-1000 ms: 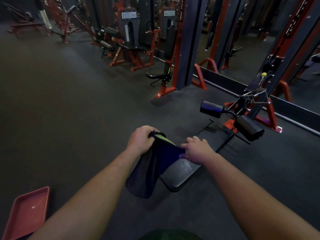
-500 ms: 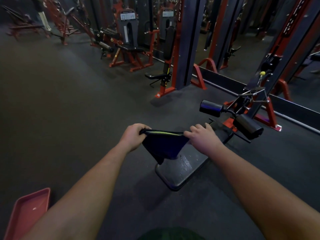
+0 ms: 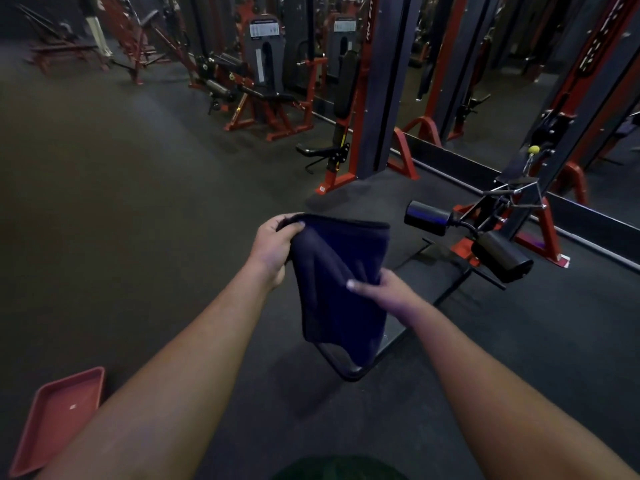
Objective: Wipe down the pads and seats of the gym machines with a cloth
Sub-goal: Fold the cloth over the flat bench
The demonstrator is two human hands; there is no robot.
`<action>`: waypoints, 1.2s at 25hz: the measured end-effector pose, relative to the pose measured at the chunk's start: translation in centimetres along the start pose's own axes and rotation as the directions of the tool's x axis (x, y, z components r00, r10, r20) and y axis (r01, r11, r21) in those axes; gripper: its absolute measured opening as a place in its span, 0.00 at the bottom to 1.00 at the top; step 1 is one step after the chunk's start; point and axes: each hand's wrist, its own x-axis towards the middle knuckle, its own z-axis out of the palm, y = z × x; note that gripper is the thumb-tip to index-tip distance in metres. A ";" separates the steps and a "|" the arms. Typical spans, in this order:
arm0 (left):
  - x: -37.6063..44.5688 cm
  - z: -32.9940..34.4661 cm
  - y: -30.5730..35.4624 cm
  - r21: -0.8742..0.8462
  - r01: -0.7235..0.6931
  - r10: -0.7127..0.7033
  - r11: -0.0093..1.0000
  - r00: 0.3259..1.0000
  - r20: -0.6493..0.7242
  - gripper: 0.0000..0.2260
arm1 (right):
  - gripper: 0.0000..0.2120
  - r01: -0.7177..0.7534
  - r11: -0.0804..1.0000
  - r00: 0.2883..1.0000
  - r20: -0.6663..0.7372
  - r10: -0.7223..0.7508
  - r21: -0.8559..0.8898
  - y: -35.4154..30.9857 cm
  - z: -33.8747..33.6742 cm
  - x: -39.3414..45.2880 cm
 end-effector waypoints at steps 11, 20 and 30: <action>-2.7 -2.2 -5.5 0.173 0.251 -0.269 0.953 0.959 0.090 0.07 | 0.20 -0.148 0.988 0.989 0.002 0.148 0.046 1.2 -2.2 0.0; -1.3 -1.3 -5.5 0.100 0.317 -0.314 0.943 0.948 -0.045 0.28 | 0.27 -0.073 0.996 0.920 -0.382 0.086 0.048 3.5 -3.0 0.8; 0.1 -0.8 -6.5 0.413 0.089 -0.165 0.906 0.975 0.152 0.36 | 0.23 -0.074 0.823 0.866 -0.446 -0.228 -0.564 2.6 -6.1 2.3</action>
